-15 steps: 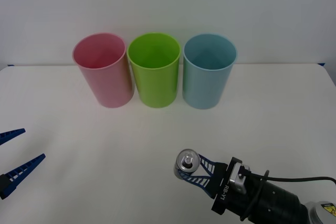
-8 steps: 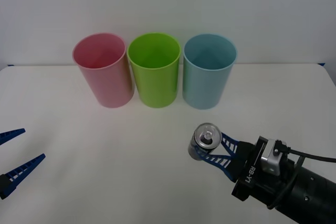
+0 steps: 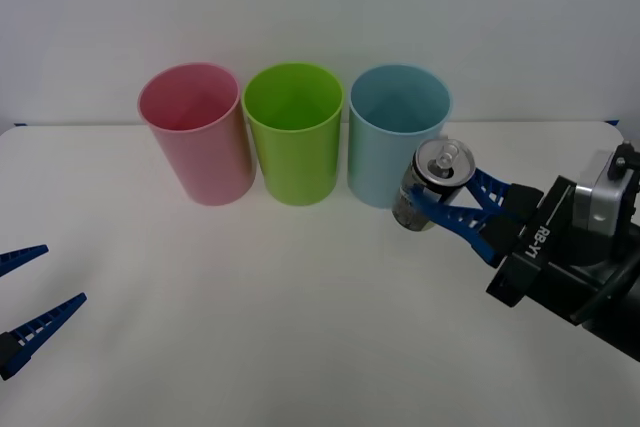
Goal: Put cans in the blue bin and PET bottles in the pink bin and trash in the green bin.
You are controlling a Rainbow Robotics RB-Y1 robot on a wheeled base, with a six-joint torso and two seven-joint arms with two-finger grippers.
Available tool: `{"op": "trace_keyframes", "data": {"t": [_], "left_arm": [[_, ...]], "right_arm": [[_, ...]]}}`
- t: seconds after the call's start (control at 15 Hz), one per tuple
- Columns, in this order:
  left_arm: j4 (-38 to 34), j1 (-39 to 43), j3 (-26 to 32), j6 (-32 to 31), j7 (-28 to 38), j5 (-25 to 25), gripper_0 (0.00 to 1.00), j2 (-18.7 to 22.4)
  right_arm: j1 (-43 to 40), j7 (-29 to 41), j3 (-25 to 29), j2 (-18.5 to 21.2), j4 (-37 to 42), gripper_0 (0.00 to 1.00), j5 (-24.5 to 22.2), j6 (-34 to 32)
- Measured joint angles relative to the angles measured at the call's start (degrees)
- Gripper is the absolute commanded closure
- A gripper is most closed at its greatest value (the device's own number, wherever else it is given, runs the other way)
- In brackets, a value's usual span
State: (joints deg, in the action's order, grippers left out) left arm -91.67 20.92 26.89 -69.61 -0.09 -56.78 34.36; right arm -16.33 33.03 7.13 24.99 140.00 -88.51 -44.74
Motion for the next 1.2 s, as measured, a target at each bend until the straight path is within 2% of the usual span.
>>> {"op": "trace_keyframes", "data": {"t": [0.27, 0.47, 0.93, 1.2], "left_arm": [[0.00, 0.00, 0.00, 0.00, 0.00, 0.00, 0.00, 0.00], [0.00, 0.00, 0.00, 0.00, 0.00, 0.00, 0.00, 0.00], [0.00, 0.00, 0.00, 0.00, 0.00, 0.00, 0.00, 0.00], [0.00, 0.00, 0.00, 0.00, 0.00, 0.00, 0.00, 0.00]], "right_arm": [[8.71, 15.71, 0.47, -2.57, -0.45, 1.00, -14.31, 0.00], [15.13, 23.78, -1.83, -5.39, -3.26, 1.00, -24.94, 0.00], [31.97, 34.13, -5.24, -12.96, -17.71, 1.00, -45.90, 0.02], [41.01, 34.23, -5.20, -14.86, -29.85, 1.00, -51.77, 2.47]]}}
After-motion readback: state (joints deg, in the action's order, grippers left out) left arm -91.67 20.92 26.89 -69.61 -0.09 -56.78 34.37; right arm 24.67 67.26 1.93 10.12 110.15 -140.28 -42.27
